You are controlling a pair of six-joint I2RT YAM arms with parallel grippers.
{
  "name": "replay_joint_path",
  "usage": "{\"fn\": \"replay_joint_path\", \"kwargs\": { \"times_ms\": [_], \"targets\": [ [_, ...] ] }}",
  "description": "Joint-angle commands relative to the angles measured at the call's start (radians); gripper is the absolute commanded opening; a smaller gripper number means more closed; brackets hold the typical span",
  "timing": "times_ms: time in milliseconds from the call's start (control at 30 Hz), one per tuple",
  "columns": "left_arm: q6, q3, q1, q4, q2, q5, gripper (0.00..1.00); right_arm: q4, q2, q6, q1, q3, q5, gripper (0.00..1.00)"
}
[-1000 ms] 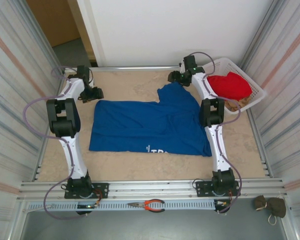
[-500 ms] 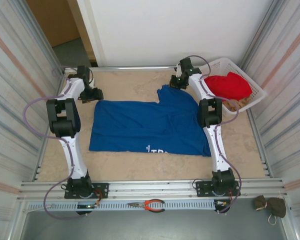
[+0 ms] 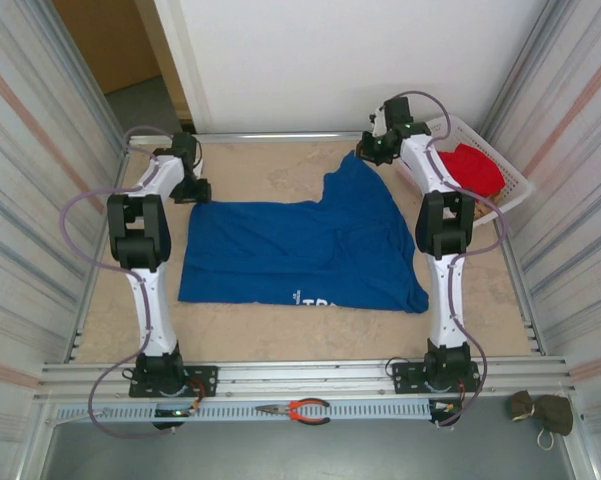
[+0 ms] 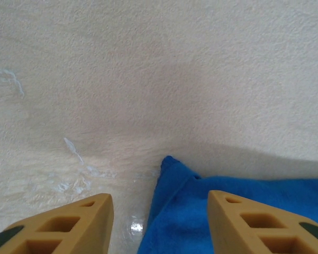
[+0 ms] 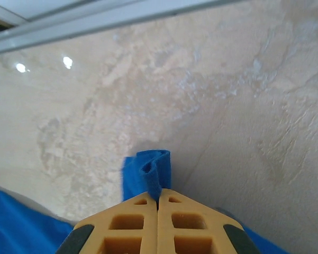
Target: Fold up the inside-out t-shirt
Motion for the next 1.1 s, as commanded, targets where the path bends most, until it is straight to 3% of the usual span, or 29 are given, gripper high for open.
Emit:
{"fn": "replay_joint_path", "kwargs": {
  "times_ms": [0, 233, 367, 600, 833, 1067],
  "targets": [
    [0.025, 0.034, 0.005, -0.012, 0.026, -0.027, 0.44, 0.002, -0.039, 0.012, -0.003, -0.021, -0.024, 0.00],
    [0.026, 0.037, 0.005, -0.009, 0.043, -0.014, 0.30, 0.014, -0.064, 0.018, -0.007, -0.050, -0.025, 0.00],
    [0.021, 0.046, 0.006, -0.002, 0.050, 0.008, 0.00, 0.011, -0.077, 0.021, -0.011, -0.055, -0.032, 0.00],
    [-0.047, 0.021, 0.009, 0.020, -0.050, 0.074, 0.00, 0.046, -0.185, 0.053, -0.027, -0.148, -0.045, 0.00],
    [-0.140, -0.069, 0.032, 0.060, -0.176, 0.190, 0.00, 0.197, -0.383, 0.152, -0.063, -0.386, -0.077, 0.00],
    [-0.217, -0.173, 0.074, 0.108, -0.227, 0.258, 0.00, 0.239, -0.546, 0.170, -0.077, -0.584, -0.071, 0.00]
  ]
}}
